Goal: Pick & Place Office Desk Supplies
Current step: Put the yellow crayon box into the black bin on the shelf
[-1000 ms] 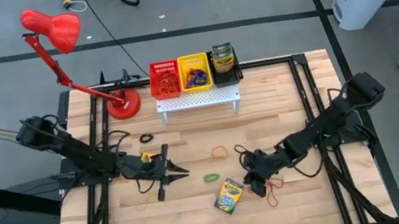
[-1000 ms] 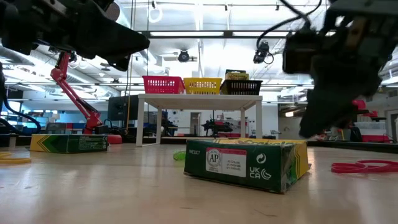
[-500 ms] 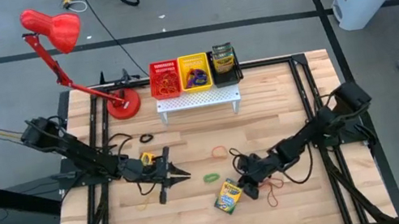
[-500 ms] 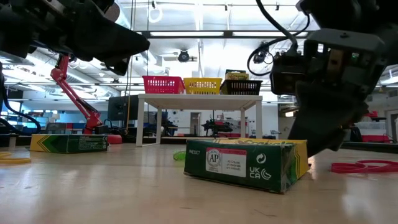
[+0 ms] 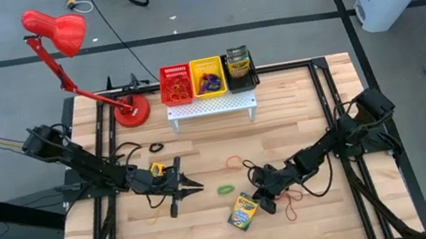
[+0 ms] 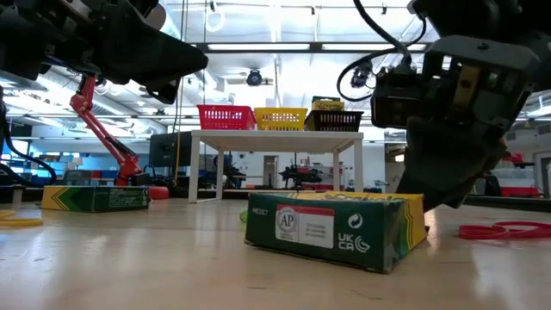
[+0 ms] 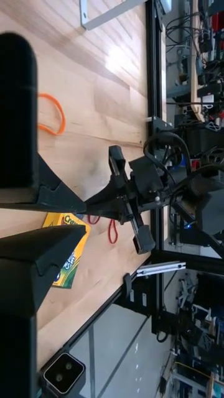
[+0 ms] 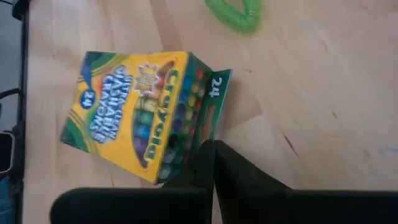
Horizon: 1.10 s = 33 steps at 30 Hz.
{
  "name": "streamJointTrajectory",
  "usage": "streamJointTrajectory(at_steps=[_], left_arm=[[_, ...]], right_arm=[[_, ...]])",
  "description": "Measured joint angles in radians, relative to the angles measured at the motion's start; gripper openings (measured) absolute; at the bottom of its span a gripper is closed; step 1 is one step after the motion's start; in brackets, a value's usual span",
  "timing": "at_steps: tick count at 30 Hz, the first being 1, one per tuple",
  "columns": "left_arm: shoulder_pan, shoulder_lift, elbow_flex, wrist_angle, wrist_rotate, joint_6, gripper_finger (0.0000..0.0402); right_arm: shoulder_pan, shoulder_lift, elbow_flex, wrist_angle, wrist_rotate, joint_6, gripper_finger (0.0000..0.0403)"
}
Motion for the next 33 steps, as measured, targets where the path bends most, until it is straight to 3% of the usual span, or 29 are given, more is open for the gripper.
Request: streamJointTrajectory(at_steps=[16, 22, 28, 33], left_arm=[[0.000, 0.000, 0.000, -0.006, 0.000, 0.000, 0.0048], [0.001, 0.000, 0.000, -0.010, 0.000, -0.036, 0.0048], [0.001, 0.000, 0.000, -0.029, 0.000, -0.057, 0.0048], [0.000, 0.000, 0.000, -0.038, 0.000, -0.057, 0.0048]], right_arm=[[0.002, -0.159, 0.002, -0.098, 0.100, -0.106, 0.0002], [0.002, -0.170, 0.071, -0.244, 0.089, -0.098, 0.0003], [-0.034, -0.170, 0.060, -0.338, -0.008, 0.069, 0.0065], [-0.032, -0.170, 0.018, -0.245, -0.019, 0.090, 0.0098]])
